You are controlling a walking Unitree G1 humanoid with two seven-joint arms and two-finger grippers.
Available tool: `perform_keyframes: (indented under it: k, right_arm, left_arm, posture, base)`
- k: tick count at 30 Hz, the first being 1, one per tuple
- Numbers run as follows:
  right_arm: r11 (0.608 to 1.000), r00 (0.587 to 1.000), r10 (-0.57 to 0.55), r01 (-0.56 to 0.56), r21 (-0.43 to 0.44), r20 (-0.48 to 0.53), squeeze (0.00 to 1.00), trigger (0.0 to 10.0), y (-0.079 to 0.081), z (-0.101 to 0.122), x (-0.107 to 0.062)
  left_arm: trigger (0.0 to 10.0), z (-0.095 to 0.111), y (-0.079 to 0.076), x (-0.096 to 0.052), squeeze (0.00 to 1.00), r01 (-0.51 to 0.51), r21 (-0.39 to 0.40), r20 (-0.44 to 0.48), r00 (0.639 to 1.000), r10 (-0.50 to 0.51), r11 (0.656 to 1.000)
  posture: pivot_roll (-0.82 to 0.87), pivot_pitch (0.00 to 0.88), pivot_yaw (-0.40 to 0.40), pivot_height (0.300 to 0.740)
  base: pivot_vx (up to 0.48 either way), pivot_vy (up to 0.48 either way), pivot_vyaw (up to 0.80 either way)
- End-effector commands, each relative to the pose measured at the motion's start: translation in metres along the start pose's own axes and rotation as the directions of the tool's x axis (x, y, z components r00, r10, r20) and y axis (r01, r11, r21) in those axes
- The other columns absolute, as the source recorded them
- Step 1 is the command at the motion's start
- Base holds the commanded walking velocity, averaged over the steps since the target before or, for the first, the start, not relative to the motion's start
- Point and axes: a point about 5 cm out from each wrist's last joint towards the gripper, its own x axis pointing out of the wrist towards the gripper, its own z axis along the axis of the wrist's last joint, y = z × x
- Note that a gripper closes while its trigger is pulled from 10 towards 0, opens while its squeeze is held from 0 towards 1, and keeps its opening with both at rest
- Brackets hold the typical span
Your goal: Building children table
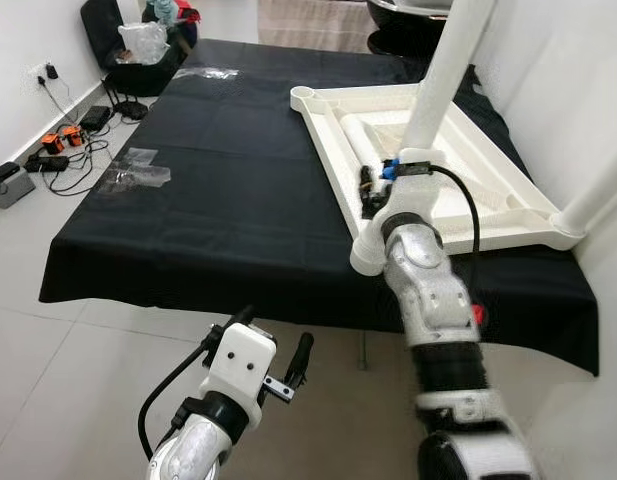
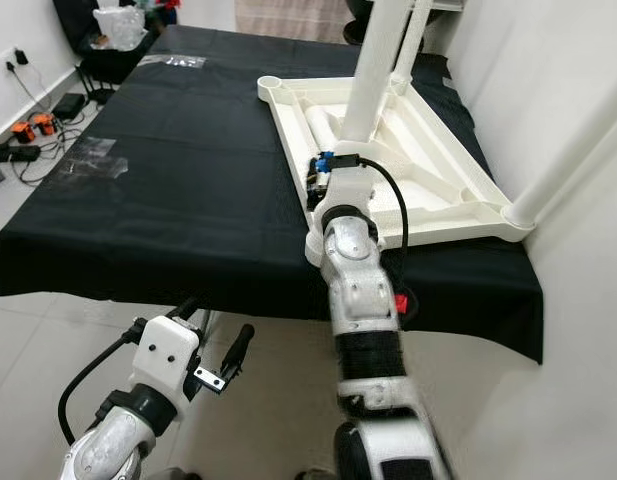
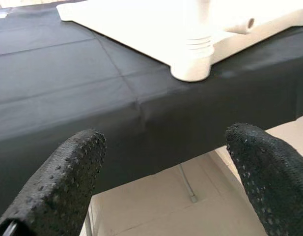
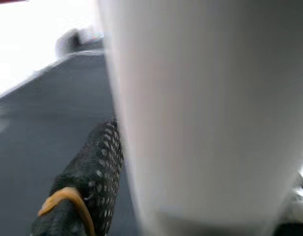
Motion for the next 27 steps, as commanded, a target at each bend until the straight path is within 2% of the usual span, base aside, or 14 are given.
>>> perform_keyframes:
  k: [1,2,3,4,5,7,8,9,16,17,18,25,26,27]
  right_arm:
    - [0.967,0.965,0.254,-0.253,0.029,-0.059,0.00,10.0,0.009,-0.008,-0.001]
    - [0.967,0.965,0.254,-0.253,0.029,-0.059,0.00,10.0,0.009,-0.008,-0.001]
    - [0.921,0.919,0.389,-0.389,0.018,-0.070,0.00,10.0,0.004,-0.007,-0.008]
    - [0.897,0.895,0.442,-0.441,0.030,-0.065,0.00,10.0,0.003,-0.006,-0.011]
    - [0.897,0.895,0.442,-0.441,0.030,-0.065,0.00,10.0,0.003,-0.006,-0.011]
    - [0.861,0.860,0.509,-0.508,0.021,-0.045,0.00,10.0,0.001,-0.003,-0.013]
    - [0.861,0.860,0.509,-0.508,0.021,-0.045,0.00,10.0,0.001,-0.003,-0.013]
    - [0.827,0.826,0.562,-0.562,0.020,-0.043,0.00,10.0,-0.003,-0.003,-0.012]
    - [0.784,0.784,0.620,-0.620,0.034,-0.010,0.00,10.0,-0.003,0.003,0.000]
    - [0.771,0.772,0.636,-0.635,0.039,0.003,0.00,10.0,0.000,0.005,0.004]
    - [0.745,0.747,0.664,-0.665,0.053,0.034,0.00,10.0,0.010,0.011,0.011]
    - [0.731,0.734,0.676,-0.679,0.064,0.069,0.00,10.0,0.020,0.015,0.019]
    - [0.749,0.753,0.653,-0.658,0.080,0.076,0.00,0.0,0.020,0.013,0.023]
    - [0.748,0.752,0.655,-0.659,0.079,0.078,0.00,0.0,0.020,0.012,0.023]
  left_arm:
    - [10.0,-0.006,-0.003,-0.001,0.00,0.008,-0.009,-0.021,1.000,-0.008,1.000]
    - [10.0,-0.006,-0.003,-0.001,0.00,0.008,-0.009,-0.021,1.000,-0.008,1.000]
    - [10.0,-0.006,-0.003,-0.001,0.00,0.010,-0.011,-0.020,1.000,-0.010,1.000]
    - [10.0,-0.005,-0.004,-0.001,0.00,0.011,-0.011,-0.020,1.000,-0.011,1.000]
    - [10.0,-0.005,-0.004,-0.001,0.00,0.011,-0.011,-0.020,1.000,-0.011,1.000]
    - [10.0,-0.005,-0.004,0.000,0.00,0.011,-0.011,-0.019,1.000,-0.011,1.000]
    - [10.0,-0.005,-0.004,0.000,0.00,0.011,-0.011,-0.019,1.000,-0.011,1.000]
    - [10.0,-0.005,-0.004,0.000,0.00,0.015,-0.008,-0.016,1.000,-0.016,1.000]
    - [10.0,-0.004,-0.004,0.000,0.00,0.015,-0.005,-0.016,1.000,-0.015,1.000]
    - [10.0,-0.004,-0.004,0.000,0.00,0.015,-0.005,-0.016,1.000,-0.015,1.000]
    - [10.0,-0.004,-0.003,0.000,0.00,0.016,-0.004,-0.018,1.000,-0.016,1.000]
    - [10.0,-0.004,-0.004,0.000,0.00,0.014,-0.003,-0.018,1.000,-0.014,1.000]
    - [10.0,-0.004,-0.004,0.000,0.00,0.013,-0.002,-0.017,1.000,-0.013,1.000]
    - [10.0,-0.004,-0.004,0.000,0.00,0.013,-0.002,-0.018,1.000,-0.013,1.000]
  posture:
    - [0.07,0.103,-0.086,0.740]
    - [0.07,0.103,-0.086,0.740]
    - [0.07,0.100,-0.088,0.740]
    - [0.07,0.100,-0.088,0.740]
    - [0.07,0.100,-0.088,0.740]
    - [0.07,0.102,-0.087,0.740]
    - [0.07,0.102,-0.087,0.740]
    - [0.08,0.109,-0.088,0.740]
    - [0.08,0.113,-0.088,0.740]
    - [0.08,0.117,-0.089,0.740]
    - [0.08,0.120,-0.086,0.740]
    - [0.09,0.122,-0.090,0.740]
    - [0.09,0.122,-0.092,0.740]
    - [0.09,0.119,-0.091,0.740]
  base:
    - [0.000,0.000,0.00]
    - [0.000,0.000,0.00]
    - [0.000,0.000,0.00]
    - [0.000,0.000,0.00]
    - [0.000,0.000,0.00]
    - [0.000,0.000,0.00]
    - [0.000,0.000,0.00]
    - [0.000,0.000,0.00]
    - [0.000,0.000,0.00]
    - [0.000,0.000,0.00]
    - [0.000,0.000,0.00]
    - [0.000,0.000,0.00]
    - [0.000,0.000,0.00]
    - [0.000,0.000,0.00]
